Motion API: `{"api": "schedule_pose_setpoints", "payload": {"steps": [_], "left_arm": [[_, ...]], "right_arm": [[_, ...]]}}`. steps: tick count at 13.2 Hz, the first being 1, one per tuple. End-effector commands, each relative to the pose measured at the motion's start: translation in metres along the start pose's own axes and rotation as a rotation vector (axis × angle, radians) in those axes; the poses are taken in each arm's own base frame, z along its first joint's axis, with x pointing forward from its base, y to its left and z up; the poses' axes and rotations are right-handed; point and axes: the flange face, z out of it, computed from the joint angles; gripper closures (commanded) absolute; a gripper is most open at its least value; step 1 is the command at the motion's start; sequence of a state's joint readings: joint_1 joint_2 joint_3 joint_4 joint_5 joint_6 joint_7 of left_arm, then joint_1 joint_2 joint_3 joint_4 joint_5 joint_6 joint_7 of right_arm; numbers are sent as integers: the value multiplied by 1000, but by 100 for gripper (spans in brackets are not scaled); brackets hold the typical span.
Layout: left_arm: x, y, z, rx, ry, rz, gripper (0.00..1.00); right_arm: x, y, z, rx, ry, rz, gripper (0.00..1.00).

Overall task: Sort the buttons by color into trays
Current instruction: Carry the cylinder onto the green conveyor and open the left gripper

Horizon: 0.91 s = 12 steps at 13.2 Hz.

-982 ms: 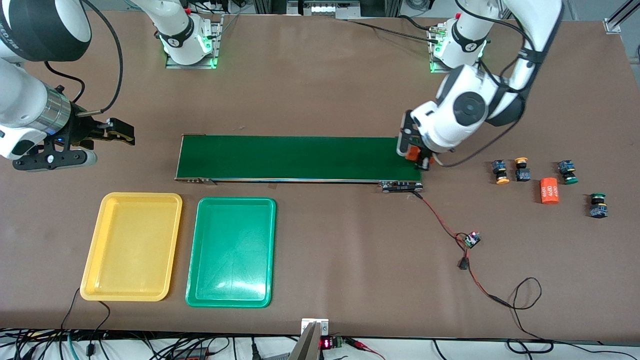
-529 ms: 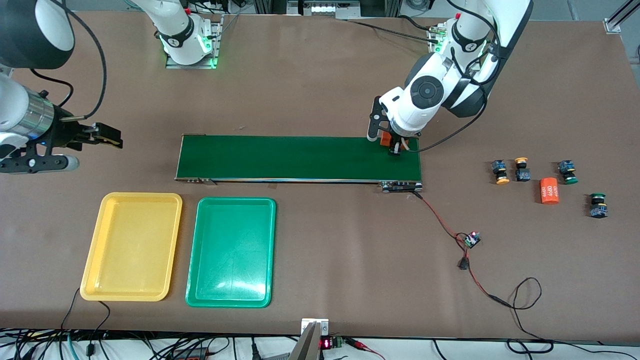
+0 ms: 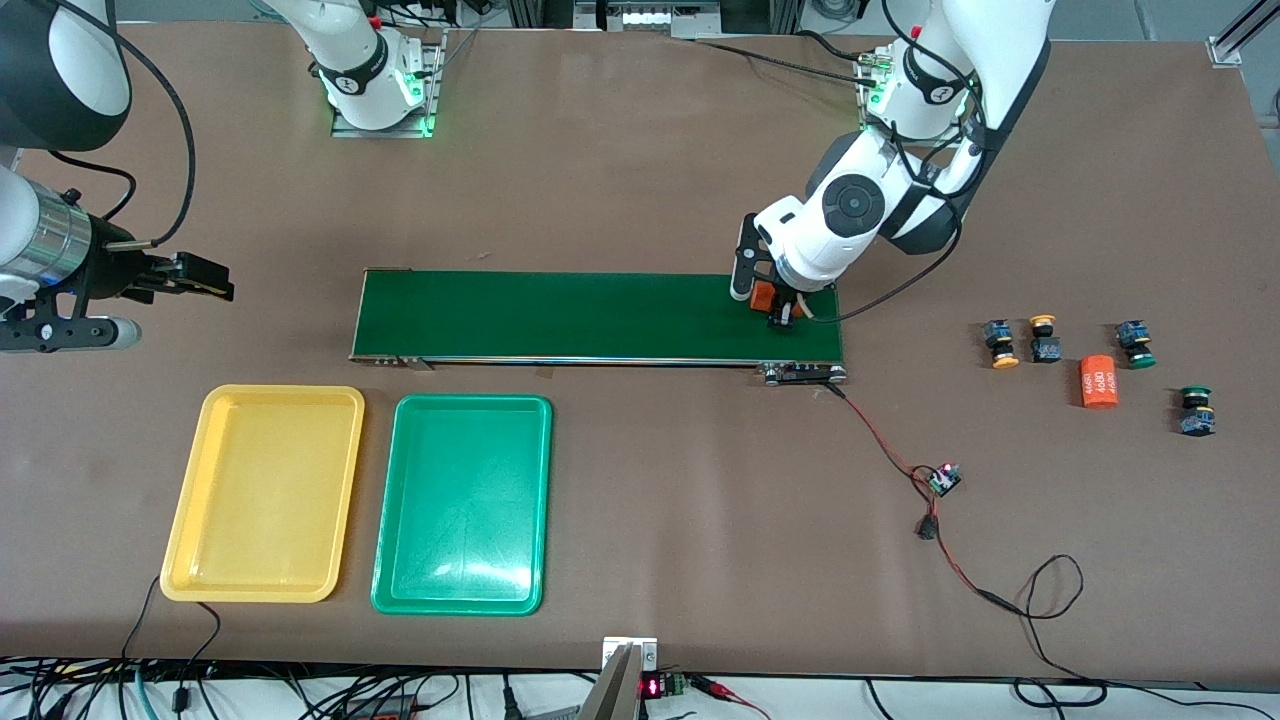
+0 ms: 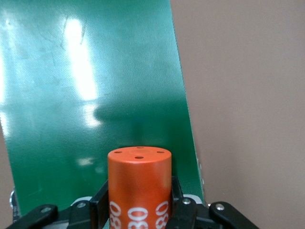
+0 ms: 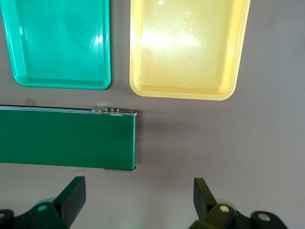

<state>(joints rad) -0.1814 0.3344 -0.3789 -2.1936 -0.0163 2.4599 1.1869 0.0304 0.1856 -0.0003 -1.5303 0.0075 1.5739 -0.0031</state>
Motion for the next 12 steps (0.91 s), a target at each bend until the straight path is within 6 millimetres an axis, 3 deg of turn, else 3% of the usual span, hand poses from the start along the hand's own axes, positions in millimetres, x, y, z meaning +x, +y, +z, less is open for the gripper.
{"api": "schedule_pose_setpoints", "payload": {"steps": [1, 2, 3, 4, 5, 10, 12], "left_arm": [[3, -6, 1, 12, 4, 12, 100], [3, -7, 1, 21, 9, 14, 98], [3, -8, 1, 25, 12, 11, 83], [3, -8, 1, 29, 14, -1, 38], [3, -9, -5, 37, 14, -1, 0], [-3, -2, -77, 55, -32, -12, 0], [-34, -10, -111, 66, -44, -71, 0]], "right_arm": [[-1, 0, -3, 20, 1, -7, 0], [-1, 1, -2, 20, 1, -5, 0], [-1, 1, -3, 20, 6, -4, 0], [0, 1, -3, 22, 7, -4, 0], [0, 1, -2, 31, 4, -2, 0], [4, 1, -2, 59, 31, 13, 0], [6, 2, -3, 59, 46, 13, 0]]}}
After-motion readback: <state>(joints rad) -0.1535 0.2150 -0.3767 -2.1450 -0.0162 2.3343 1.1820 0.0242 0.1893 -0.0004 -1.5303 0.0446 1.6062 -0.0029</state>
